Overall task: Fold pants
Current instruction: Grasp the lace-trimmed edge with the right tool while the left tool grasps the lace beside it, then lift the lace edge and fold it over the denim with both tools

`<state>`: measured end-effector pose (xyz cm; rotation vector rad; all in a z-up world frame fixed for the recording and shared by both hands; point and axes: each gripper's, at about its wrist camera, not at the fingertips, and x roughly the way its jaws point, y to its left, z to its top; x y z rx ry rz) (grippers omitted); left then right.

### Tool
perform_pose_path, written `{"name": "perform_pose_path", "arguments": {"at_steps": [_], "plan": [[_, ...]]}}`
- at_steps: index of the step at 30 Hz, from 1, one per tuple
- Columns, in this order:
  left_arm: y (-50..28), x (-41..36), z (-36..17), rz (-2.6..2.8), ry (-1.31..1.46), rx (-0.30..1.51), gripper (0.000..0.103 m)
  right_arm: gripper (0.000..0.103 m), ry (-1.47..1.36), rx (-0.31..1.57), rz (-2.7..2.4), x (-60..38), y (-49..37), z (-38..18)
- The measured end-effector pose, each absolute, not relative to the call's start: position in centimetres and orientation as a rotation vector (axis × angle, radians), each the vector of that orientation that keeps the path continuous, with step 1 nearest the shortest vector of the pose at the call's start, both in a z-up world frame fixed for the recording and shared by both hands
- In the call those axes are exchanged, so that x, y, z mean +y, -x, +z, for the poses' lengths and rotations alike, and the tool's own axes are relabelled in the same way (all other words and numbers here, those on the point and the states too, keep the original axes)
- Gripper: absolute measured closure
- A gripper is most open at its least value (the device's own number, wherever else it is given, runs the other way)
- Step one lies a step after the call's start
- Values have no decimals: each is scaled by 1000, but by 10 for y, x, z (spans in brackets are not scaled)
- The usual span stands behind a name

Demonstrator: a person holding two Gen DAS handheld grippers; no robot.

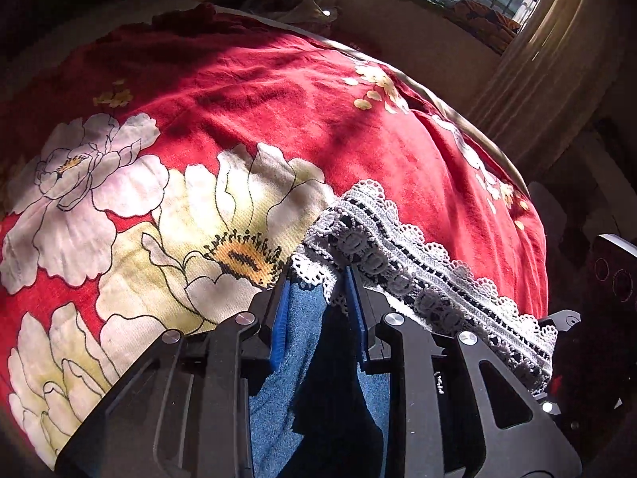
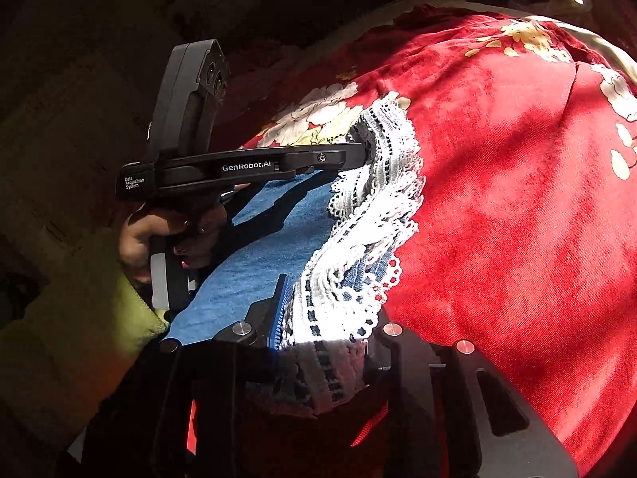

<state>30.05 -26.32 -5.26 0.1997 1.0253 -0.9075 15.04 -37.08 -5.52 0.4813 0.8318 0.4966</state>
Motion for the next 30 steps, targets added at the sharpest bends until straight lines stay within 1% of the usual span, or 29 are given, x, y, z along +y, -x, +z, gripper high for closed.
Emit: {"name": "perform_pose_path", "arguments": {"at_steps": [2,7,12,16,19,20,22,23,24,26,29,30], "plan": [[-296,-258,-42,-912,-202,1002,94,77,-447,803,509,-364,-153,-43],[-286,-221,-10,-927,-99,933,95,77,-354,740,564,-339,-152,-12],[-270,-159,12,-842,-19,886,95,77,-271,700,668,-291,-149,14],[-254,-110,14,-747,13,862,95,77,-196,717,747,-241,-148,17],[-250,-78,2,-655,64,888,91,77,-124,748,775,-208,-150,11],[-248,-63,-2,-623,104,889,88,77,-105,761,784,-199,-149,7],[-243,-32,-6,-551,198,882,76,77,-66,794,786,-182,-151,-2],[-239,-17,-7,-513,240,869,67,77,-47,810,785,-176,-155,-7],[-235,-4,-7,-481,280,854,62,77,-25,822,783,-169,-156,-11],[-226,22,-8,-422,361,832,59,75,13,840,789,-158,-154,-16],[-214,46,-10,-417,508,817,46,74,91,847,793,-140,-148,-22],[-212,50,-12,-425,539,817,44,72,110,843,799,-134,-146,-24]]}}
